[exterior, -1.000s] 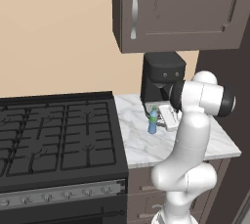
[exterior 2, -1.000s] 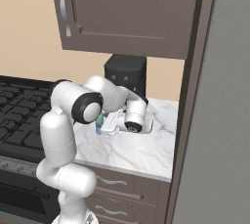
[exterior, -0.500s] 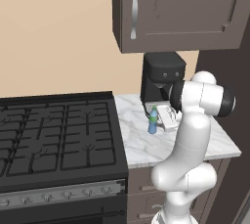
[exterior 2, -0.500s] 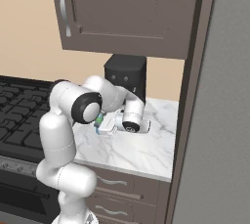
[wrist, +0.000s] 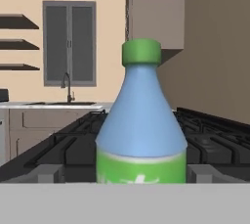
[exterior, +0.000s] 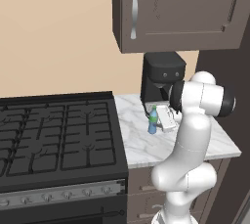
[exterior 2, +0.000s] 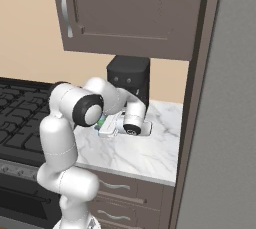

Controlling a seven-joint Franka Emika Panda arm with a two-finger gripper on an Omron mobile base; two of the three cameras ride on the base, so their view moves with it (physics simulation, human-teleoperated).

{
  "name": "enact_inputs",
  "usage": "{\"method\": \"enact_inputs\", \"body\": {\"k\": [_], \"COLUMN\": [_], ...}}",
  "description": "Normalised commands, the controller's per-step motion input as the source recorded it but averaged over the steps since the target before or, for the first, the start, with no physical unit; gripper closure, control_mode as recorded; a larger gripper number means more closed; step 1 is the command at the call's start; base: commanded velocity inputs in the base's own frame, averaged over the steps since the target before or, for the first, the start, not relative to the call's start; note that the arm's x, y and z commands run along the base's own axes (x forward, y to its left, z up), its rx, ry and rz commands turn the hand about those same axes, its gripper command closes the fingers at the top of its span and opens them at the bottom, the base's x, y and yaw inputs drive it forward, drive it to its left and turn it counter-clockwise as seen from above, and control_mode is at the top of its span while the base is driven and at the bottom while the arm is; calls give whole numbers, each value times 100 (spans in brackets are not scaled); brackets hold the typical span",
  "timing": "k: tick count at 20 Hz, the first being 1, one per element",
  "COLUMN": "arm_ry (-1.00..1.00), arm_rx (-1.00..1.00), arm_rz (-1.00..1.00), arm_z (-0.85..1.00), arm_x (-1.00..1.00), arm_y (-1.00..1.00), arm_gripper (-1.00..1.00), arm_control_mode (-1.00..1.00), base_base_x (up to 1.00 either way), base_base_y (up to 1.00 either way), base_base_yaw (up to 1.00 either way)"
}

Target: Take the bottled waters from the counter and place them in the freezer to freeze. Close the freezer door after placing the bottles.

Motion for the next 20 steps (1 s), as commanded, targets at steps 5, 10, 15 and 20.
{"method": "enact_inputs", "body": {"k": [5, 10, 15, 20], "arm_ry": [0, 0, -8, -7], "arm_rx": [0, 0, 0, 0], "arm_rz": [0, 0, 0, -1], "arm_z": [0, 0, 44, 96], "arm_x": [0, -1, -37, -49], "arm_y": [0, 0, 0, 2], "arm_gripper": [100, 100, 100, 100], "arm_control_mode": [-100, -100, -100, -100], "base_base_x": [0, 0, 0, 0], "base_base_y": [0, 0, 0, 0], "base_base_yaw": [0, 0, 0, 0]}}
